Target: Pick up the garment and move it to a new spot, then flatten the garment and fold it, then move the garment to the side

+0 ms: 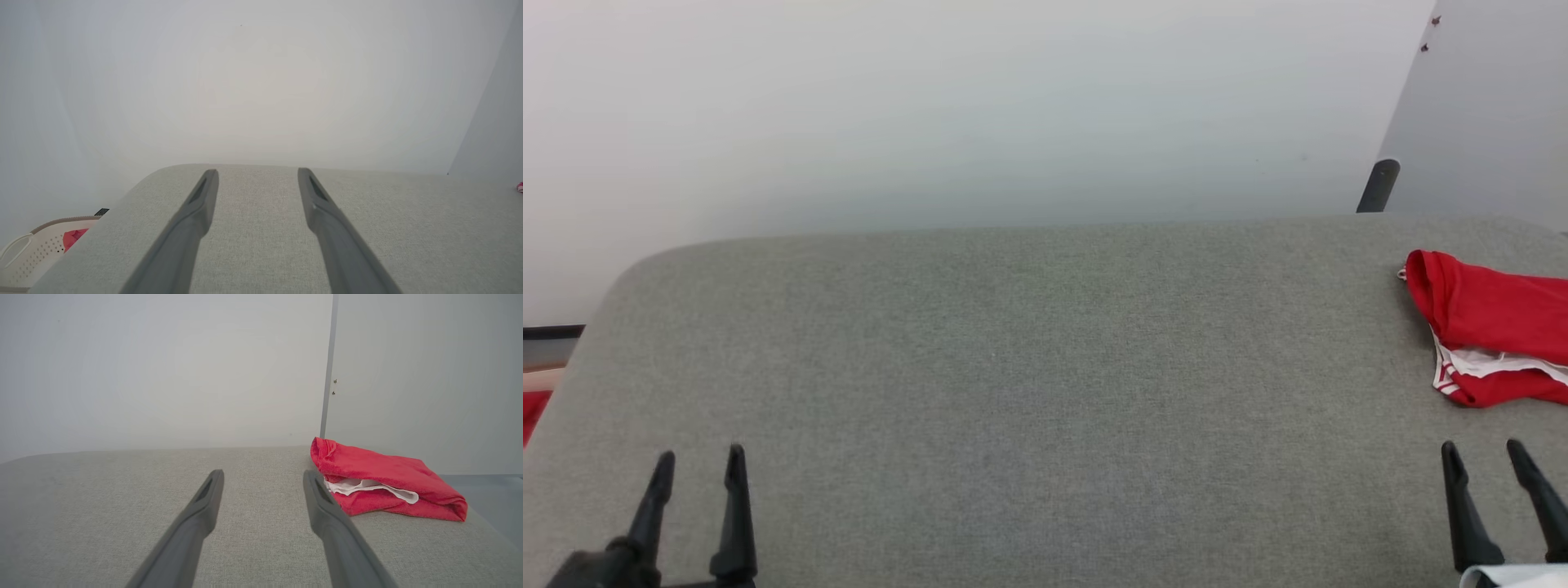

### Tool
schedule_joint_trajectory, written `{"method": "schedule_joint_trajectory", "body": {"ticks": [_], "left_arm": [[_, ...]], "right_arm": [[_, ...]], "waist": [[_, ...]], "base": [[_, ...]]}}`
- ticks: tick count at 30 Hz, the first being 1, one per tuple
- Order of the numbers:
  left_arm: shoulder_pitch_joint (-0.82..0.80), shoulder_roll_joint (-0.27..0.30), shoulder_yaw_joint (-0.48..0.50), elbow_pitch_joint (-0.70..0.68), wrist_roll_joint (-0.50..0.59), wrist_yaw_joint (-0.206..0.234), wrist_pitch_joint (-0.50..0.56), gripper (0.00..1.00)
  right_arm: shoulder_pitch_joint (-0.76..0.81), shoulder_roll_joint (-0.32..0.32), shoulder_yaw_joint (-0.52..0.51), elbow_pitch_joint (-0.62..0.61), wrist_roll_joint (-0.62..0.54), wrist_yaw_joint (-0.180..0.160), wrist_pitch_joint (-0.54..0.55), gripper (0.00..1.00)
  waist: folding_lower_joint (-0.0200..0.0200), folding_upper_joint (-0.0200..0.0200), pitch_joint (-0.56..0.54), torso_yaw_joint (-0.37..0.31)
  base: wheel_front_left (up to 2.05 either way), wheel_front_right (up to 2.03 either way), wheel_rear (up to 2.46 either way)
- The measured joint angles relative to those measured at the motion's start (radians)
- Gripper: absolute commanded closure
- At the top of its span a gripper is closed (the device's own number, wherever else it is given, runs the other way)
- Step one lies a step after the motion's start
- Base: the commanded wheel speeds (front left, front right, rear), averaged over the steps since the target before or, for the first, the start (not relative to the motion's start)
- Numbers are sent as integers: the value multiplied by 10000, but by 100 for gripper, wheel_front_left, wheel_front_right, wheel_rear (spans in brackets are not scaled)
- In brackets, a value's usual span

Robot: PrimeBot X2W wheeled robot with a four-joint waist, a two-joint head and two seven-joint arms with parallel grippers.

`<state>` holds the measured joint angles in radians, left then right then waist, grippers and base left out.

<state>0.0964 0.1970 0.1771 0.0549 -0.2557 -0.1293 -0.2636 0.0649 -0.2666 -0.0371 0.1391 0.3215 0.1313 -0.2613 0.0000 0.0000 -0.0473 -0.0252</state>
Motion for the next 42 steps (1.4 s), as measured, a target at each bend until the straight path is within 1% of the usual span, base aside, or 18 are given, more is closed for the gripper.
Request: {"method": "schedule_joint_trajectory", "body": {"ticks": [7,13,27,28,34,42], "left_arm": [[345,77,-349,316,-104,0,0,0],[368,234,-704,700,-508,0,0,0],[309,439,-945,932,-779,0,0,0],[306,418,-895,936,-865,0,0,100],[526,44,-1018,1436,-991,2,90,100],[360,-104,-984,1496,-2328,4,487,100]], "right_arm": [[326,144,-42,-35,-56,0,0,0],[503,155,-29,-23,-56,0,0,0],[642,153,-35,-2,25,0,0,0],[642,155,-33,-2,40,0,0,100],[765,451,77,479,188,0,90,100],[656,617,15,539,1528,0,508,100]], "waist": [[0,0,-105,84],[0,0,-158,132],[0,0,-155,234],[0,1,-151,238],[0,0,-142,241],[0,0,-100,241]], "base": [[0,0,0],[0,0,0],[0,0,0],[0,0,0],[0,0,0],[0,0,0]]}}
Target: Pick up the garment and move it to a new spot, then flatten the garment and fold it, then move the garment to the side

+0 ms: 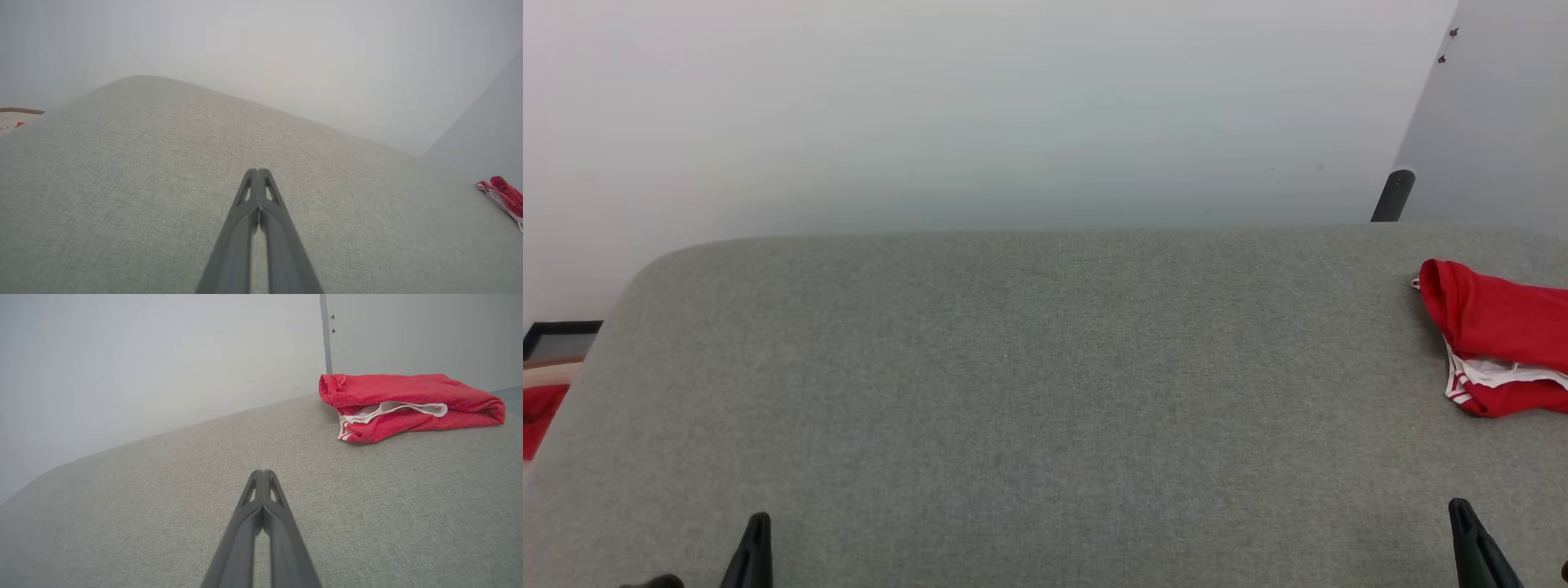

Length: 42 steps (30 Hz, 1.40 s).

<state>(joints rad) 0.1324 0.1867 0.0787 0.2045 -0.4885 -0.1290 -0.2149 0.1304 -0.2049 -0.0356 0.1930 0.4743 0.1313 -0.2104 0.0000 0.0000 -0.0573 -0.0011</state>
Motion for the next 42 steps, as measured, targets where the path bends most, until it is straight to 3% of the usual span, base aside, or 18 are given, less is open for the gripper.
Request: {"method": "schedule_joint_trajectory", "body": {"ticks": [42], "left_arm": [[-1141,-662,173,188,-5473,0,1618,100]], "right_arm": [[-1087,763,-385,257,5561,0,1586,100]], "waist": [[0,0,217,4]], "base": [[0,0,0]]}}
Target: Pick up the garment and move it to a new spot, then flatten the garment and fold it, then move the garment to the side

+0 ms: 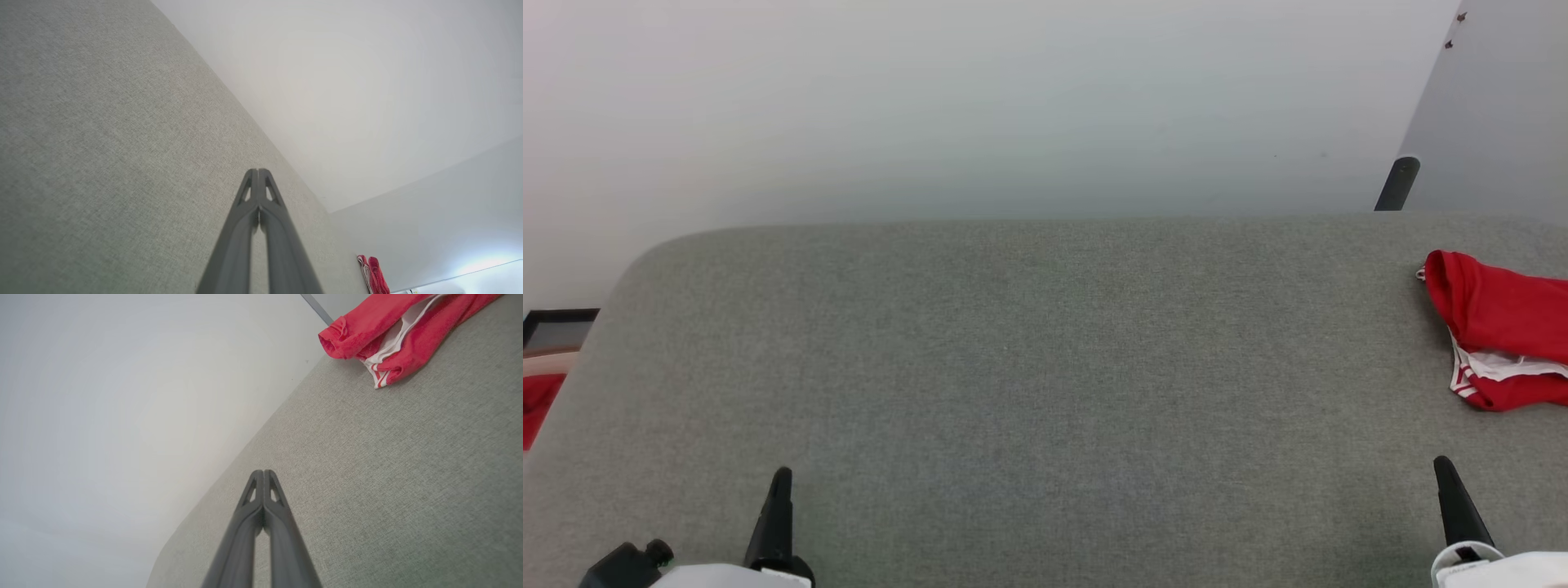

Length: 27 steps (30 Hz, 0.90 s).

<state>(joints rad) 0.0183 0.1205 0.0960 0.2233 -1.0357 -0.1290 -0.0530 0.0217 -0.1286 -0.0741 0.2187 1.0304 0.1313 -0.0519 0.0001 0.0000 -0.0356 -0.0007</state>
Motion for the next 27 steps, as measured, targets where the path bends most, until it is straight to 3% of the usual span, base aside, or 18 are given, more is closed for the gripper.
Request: {"method": "schedule_joint_trajectory", "body": {"ticks": [27], "left_arm": [[-544,-303,75,96,-2476,0,717,100]], "right_arm": [[-551,343,-171,107,2508,-2,713,100]], "waist": [[0,0,139,2]], "base": [[0,0,0]]}}
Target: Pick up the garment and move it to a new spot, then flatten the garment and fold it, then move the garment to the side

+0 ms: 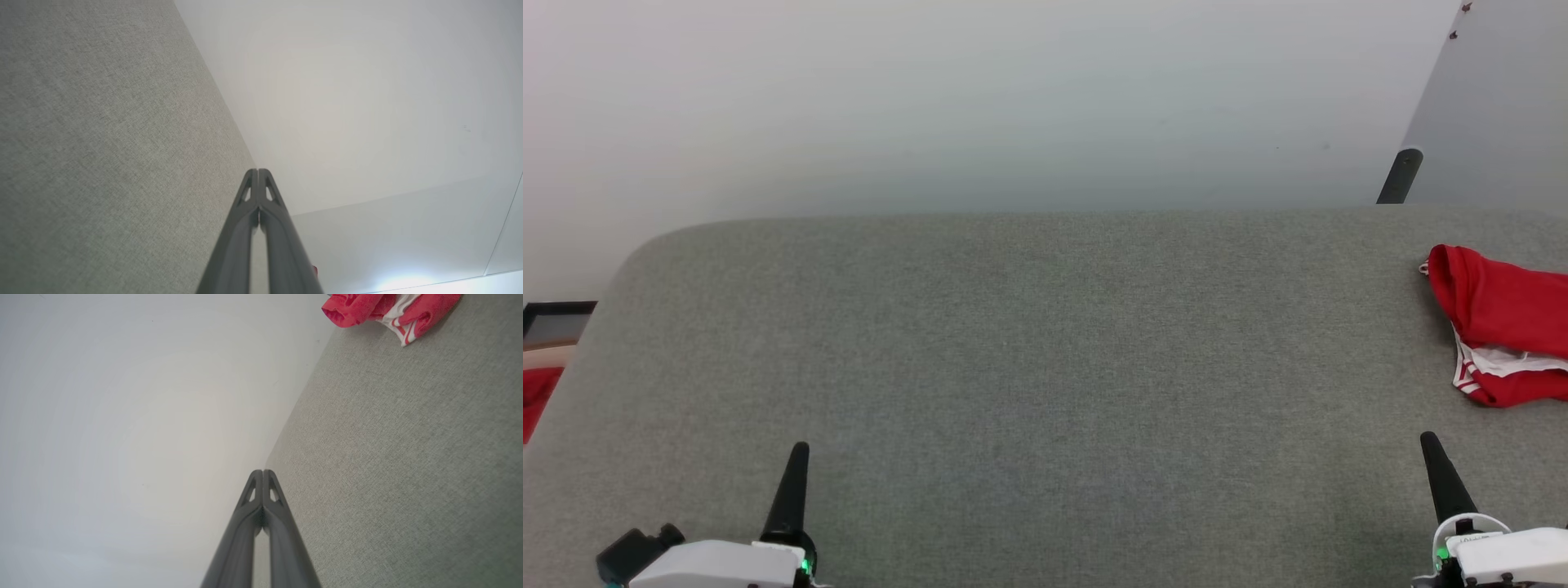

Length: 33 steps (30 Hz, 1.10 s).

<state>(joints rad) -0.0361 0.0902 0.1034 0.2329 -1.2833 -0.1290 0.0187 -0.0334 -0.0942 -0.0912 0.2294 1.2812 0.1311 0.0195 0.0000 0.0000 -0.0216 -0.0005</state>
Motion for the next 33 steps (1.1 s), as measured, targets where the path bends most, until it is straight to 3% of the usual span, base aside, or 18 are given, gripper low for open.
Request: {"method": "schedule_joint_trajectory", "body": {"ticks": [33], "left_arm": [[-485,-293,71,84,-2349,0,698,100]], "right_arm": [[-529,318,-165,111,2360,-2,702,100]], "waist": [[0,0,170,3]], "base": [[0,0,0]]}}
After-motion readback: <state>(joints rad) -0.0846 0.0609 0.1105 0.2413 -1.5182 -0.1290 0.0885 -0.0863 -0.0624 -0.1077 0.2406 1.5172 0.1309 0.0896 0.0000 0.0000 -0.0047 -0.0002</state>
